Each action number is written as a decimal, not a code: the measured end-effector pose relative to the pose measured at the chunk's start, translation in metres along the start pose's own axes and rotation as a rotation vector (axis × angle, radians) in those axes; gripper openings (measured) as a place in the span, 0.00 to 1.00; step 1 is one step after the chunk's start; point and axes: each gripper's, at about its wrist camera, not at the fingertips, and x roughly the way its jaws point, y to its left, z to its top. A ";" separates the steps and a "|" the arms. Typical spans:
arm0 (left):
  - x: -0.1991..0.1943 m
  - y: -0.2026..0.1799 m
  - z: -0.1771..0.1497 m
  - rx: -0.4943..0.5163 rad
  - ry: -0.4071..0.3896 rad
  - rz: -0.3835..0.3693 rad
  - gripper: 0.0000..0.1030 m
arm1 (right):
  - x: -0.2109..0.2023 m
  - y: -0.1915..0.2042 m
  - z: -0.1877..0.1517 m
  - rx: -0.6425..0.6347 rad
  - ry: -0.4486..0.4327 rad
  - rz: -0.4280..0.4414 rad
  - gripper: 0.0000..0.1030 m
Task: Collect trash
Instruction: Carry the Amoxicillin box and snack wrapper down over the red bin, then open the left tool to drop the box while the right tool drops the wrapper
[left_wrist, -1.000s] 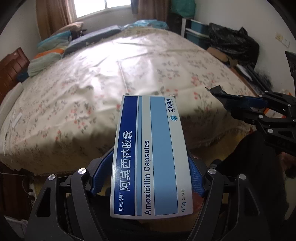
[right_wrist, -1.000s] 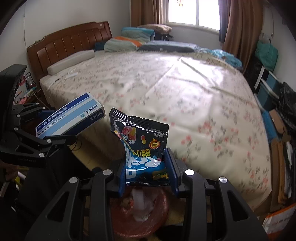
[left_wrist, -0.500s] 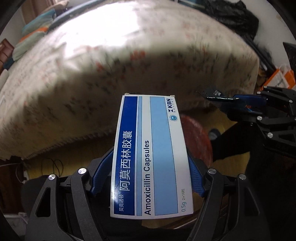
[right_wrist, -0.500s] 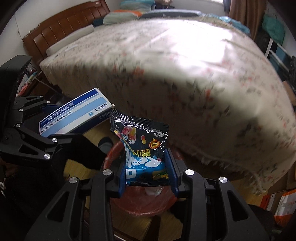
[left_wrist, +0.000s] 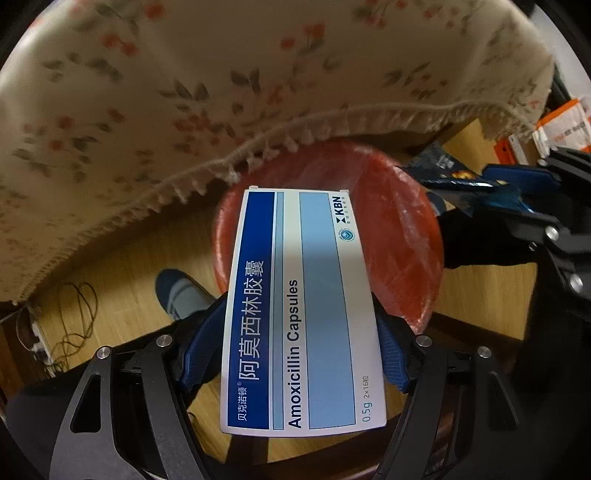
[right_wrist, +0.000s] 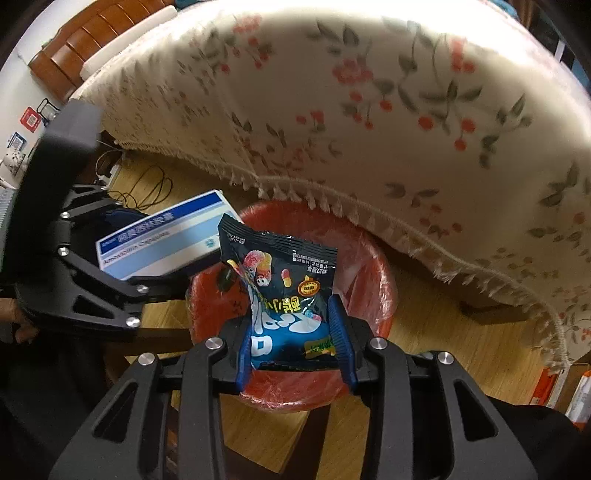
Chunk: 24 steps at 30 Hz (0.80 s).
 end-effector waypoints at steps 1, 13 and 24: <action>0.006 0.000 0.003 0.001 0.015 0.000 0.70 | 0.004 -0.002 0.000 0.005 0.009 0.003 0.35; 0.090 0.004 0.027 0.009 0.199 -0.030 0.70 | 0.051 -0.016 0.001 0.029 0.138 0.021 0.35; 0.108 0.008 0.024 -0.003 0.243 -0.018 0.81 | 0.067 -0.012 -0.001 0.007 0.201 0.020 0.35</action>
